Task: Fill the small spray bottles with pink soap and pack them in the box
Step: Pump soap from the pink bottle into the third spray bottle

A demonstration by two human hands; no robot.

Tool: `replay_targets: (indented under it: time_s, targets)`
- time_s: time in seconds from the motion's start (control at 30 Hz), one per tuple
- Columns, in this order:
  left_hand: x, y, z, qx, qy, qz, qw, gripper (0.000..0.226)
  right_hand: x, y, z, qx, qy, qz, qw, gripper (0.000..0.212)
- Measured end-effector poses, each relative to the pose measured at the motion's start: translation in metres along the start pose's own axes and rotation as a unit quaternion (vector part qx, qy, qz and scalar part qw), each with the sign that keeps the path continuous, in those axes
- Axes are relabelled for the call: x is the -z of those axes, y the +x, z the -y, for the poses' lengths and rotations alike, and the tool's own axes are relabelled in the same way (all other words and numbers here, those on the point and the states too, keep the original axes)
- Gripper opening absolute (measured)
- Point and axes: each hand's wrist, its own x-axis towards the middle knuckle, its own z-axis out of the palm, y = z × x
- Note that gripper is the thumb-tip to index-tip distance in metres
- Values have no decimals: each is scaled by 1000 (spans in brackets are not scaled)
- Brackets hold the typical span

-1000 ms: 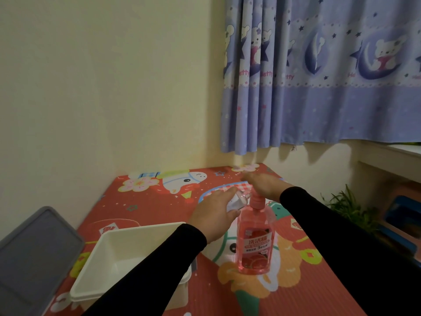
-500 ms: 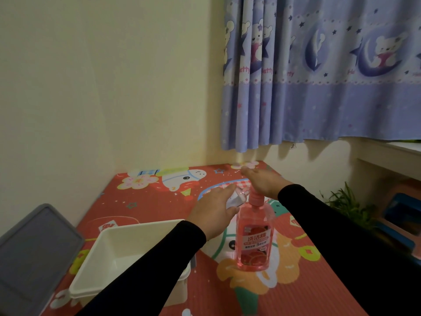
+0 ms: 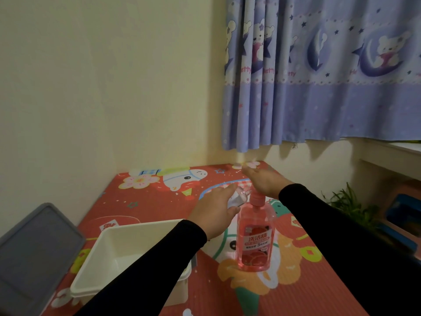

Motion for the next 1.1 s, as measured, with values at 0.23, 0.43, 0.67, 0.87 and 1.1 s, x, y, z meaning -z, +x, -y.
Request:
replay_targets:
  time_s: [0.23,0.43,0.67,0.87,1.1]
  targets:
    - [9,-1,-4,-9,4,5,1000,55,7,0,1,10,43,-12,999,45]
    - [11,4,-4,-12,8,-3,1000,52,12,1,0,10,33,-30,999,45]
    - [3,1,-1,-6,14,28,999,59,3,-5,4,-16,41,-16,999,42]
    - [13,4,-4,-12,1,17,1000,52,12,1,-1,10,73,-38,997,52]
    - [3,2,1,-8,6,30,999,59,0,-2,1,-25,80,-31,996,43]
